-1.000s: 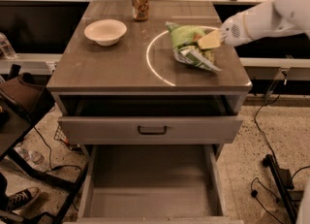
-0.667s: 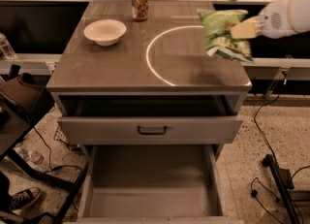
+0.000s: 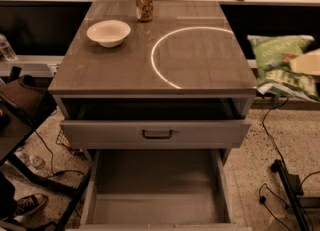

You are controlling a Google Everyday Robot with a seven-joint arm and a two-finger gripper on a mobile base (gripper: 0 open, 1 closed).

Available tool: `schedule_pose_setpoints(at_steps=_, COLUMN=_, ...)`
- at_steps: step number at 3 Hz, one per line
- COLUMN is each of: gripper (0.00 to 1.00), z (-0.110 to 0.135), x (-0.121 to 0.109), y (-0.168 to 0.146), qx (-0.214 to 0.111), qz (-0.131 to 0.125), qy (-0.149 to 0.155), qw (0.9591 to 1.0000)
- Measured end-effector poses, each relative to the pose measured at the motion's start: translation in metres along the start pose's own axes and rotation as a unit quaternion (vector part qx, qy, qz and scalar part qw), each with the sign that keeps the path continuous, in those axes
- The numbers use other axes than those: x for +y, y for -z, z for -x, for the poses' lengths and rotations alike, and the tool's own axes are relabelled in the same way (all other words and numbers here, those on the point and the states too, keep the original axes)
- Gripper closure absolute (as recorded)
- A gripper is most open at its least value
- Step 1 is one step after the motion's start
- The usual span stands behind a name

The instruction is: Place green jalapeno chip bag into middle drawer

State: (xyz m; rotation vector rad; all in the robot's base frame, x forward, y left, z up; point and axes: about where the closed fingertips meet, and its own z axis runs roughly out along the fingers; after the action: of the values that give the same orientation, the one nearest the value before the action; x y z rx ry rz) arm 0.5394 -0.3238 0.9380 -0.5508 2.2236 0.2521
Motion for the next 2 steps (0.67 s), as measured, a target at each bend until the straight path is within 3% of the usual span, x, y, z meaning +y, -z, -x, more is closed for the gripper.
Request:
schedule_pose_setpoints(at_steps=1, gripper=1.0, z=-0.069, x=0.012, y=0.05, qx=0.03, qz=-0.016, qy=-0.013, qw=0.9993)
schedule_pose_setpoints(at_steps=2, gripper=1.0, z=-0.129, x=0.029, y=0.092, qx=0.07, qz=-0.009, qy=-0.023, qw=0.9972)
